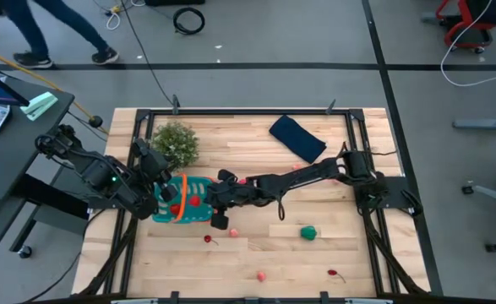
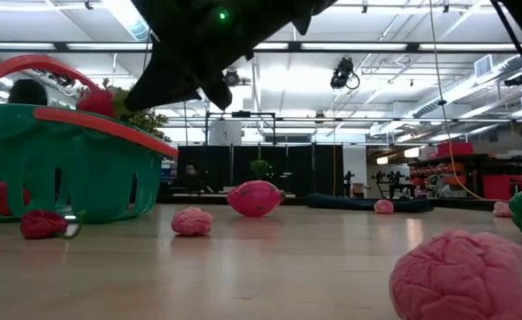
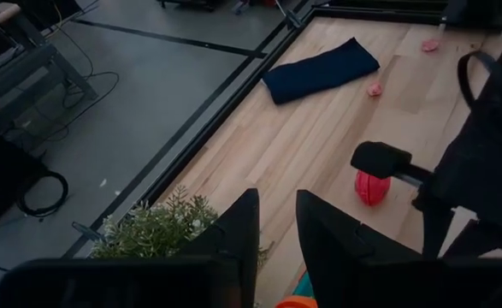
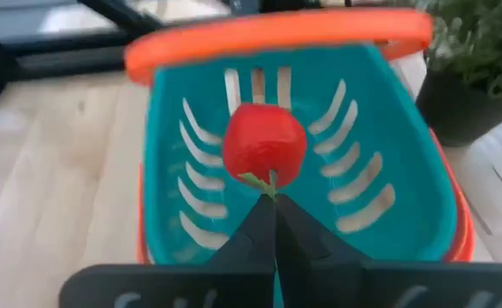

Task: Pick and placing Produce into tupperware
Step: Put the strawberry into the green basket, then adjust the green basket

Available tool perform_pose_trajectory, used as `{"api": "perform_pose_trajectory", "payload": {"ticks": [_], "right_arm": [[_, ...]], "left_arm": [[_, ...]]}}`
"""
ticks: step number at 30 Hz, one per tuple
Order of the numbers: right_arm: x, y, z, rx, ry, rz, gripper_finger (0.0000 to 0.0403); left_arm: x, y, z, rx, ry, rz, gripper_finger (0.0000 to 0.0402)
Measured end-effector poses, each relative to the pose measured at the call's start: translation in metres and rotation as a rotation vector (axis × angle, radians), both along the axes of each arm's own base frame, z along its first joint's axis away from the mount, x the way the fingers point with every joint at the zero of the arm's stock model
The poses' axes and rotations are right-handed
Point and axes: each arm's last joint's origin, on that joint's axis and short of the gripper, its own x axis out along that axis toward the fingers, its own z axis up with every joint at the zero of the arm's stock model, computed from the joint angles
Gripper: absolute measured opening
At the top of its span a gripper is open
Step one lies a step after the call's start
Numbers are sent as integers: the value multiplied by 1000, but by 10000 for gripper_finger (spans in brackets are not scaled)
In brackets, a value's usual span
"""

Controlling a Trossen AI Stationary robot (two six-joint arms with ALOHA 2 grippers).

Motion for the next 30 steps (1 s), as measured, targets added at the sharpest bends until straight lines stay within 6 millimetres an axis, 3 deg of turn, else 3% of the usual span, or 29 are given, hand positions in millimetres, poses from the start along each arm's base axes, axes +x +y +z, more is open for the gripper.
{"api": "perform_pose_trajectory", "payload": {"ticks": [6,12,21,25,30], "right_arm": [[1,-6,-1,0,3,13,14],[1,-8,10,4,-44,32,53],[6,-9,3,-2,-61,10,121],[5,-12,3,-5,-55,-8,97],[6,-12,-6,-21,-26,-4,13]], "left_arm": [[0,-1,-1,5,41,-32,97],[3,-3,-1,-53,54,-61,115],[32,-8,-13,9,122,-62,111],[43,-7,-20,58,189,-56,81],[47,-4,-22,60,202,-41,24]]}}
